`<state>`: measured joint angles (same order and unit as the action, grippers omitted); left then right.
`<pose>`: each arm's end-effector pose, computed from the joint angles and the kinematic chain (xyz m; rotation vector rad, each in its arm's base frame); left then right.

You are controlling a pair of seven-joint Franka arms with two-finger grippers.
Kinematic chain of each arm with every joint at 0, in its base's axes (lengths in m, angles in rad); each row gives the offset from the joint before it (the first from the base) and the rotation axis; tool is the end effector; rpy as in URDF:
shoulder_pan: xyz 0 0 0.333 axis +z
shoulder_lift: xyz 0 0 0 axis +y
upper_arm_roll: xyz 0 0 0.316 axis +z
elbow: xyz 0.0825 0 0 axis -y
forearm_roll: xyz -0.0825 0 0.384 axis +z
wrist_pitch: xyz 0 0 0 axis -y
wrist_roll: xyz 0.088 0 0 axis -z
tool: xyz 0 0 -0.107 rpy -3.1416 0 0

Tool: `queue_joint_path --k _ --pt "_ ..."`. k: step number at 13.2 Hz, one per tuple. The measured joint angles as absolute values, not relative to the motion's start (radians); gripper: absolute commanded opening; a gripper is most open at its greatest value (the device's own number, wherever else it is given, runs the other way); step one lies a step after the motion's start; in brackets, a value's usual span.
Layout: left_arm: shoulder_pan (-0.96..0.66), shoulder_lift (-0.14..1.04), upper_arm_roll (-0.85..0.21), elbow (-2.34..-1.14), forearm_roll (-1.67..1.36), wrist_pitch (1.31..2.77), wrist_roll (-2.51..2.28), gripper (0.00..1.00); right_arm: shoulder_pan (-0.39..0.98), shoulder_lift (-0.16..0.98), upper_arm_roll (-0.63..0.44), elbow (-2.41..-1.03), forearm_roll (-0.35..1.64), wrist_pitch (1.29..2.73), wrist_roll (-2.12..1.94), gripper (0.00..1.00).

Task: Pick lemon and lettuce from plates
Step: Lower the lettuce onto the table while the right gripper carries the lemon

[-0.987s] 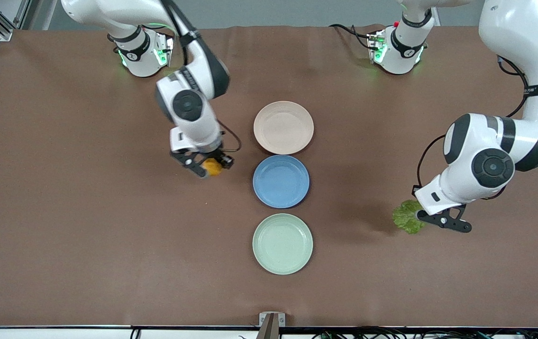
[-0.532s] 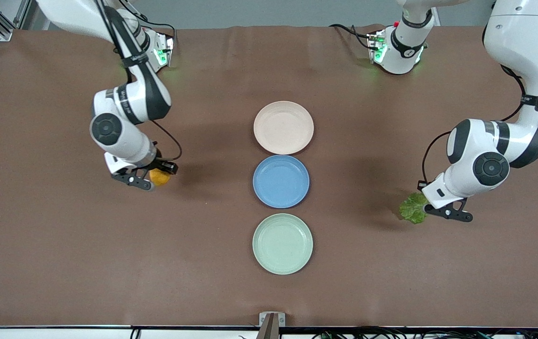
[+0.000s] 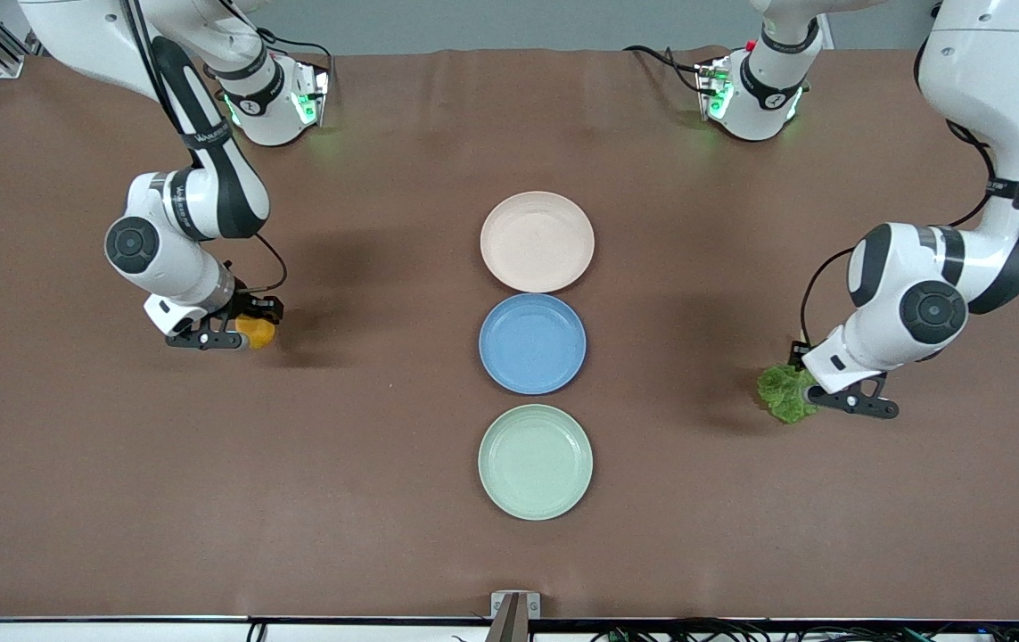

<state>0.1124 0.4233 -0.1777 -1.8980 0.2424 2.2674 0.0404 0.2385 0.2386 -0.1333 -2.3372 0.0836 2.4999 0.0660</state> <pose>0.6244 -0.0290 0.2780 -3.0072 0.3808 0.0627 0.5076 0.0517 0.2283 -3.1294 0.0423 0.1156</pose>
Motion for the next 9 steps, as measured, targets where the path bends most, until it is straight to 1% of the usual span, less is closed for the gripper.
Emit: queue_joint_path --k 3,5,9 --pt "0.131 0.337 -0.178 -1.848 0.242 2.249 0.040 1.00 0.234 0.246 -0.128 -2.381 0.083 2.549 0.044 0.00" --pt "0.148 0.287 -0.178 -1.795 0.242 2.190 0.056 1.00 0.233 0.255 -0.126 -2.389 0.082 2.552 0.030 0.00" --pt "0.170 0.262 -0.177 -1.588 0.226 1.991 0.116 1.00 0.228 0.287 -0.126 -2.392 0.082 2.556 0.009 0.00"
